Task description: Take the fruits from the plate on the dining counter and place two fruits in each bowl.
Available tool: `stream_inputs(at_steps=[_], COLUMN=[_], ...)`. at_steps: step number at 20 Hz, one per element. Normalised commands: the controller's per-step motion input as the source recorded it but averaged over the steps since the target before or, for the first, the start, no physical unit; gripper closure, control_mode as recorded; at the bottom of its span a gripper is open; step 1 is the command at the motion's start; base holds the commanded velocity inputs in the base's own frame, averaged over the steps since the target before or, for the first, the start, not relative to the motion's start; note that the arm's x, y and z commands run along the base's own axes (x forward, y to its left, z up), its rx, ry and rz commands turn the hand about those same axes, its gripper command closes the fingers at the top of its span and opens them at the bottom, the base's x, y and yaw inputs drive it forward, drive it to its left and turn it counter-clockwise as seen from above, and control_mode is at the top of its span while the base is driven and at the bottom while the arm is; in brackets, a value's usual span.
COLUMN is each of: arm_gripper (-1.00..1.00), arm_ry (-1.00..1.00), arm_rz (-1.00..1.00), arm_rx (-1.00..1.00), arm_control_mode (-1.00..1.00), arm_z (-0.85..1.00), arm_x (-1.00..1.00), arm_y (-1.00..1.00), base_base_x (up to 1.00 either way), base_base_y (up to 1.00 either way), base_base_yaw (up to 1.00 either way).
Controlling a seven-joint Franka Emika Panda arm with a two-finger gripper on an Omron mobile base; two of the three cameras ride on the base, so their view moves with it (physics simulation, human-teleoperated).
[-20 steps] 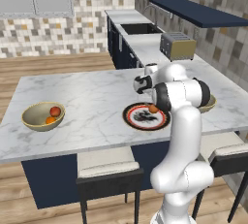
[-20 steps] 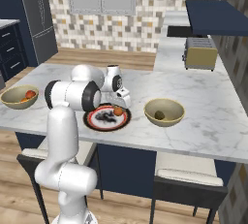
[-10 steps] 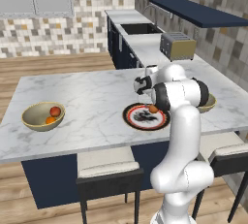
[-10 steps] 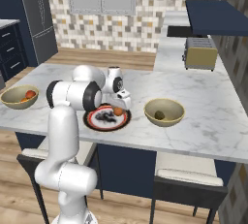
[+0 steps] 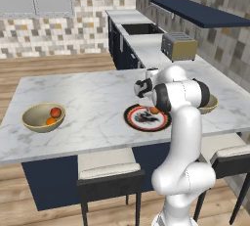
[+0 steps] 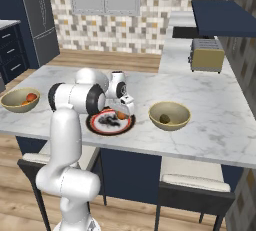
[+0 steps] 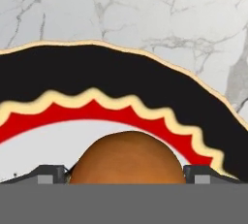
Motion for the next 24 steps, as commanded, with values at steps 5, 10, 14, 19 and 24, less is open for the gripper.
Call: stream_inputs(at_steps=[5,10,14,19,24], arm_gripper=[1.0,1.0,1.0,1.0,1.0], arm_ry=[-0.01,-0.04,-0.06,-0.02,0.0], arm_rz=[0.0,0.0,0.01,0.0,0.0], arm_rx=[0.0,0.24,0.14,0.02,-0.03], arm_control_mode=[-1.0,-1.0,-1.0,-1.0,-1.0], arm_z=[-0.05,0.64,0.75,0.59,0.37], arm_x=[0.03,-0.23,-0.64,-0.48,-0.1], arm_y=[-0.03,-0.29,-0.59,-0.79,-0.81], base_base_x=[0.0,0.0,0.0,0.0,0.0], base_base_y=[0.0,0.0,0.0,0.0,0.0], base_base_yaw=[0.0,0.0,0.0,0.0,0.0])
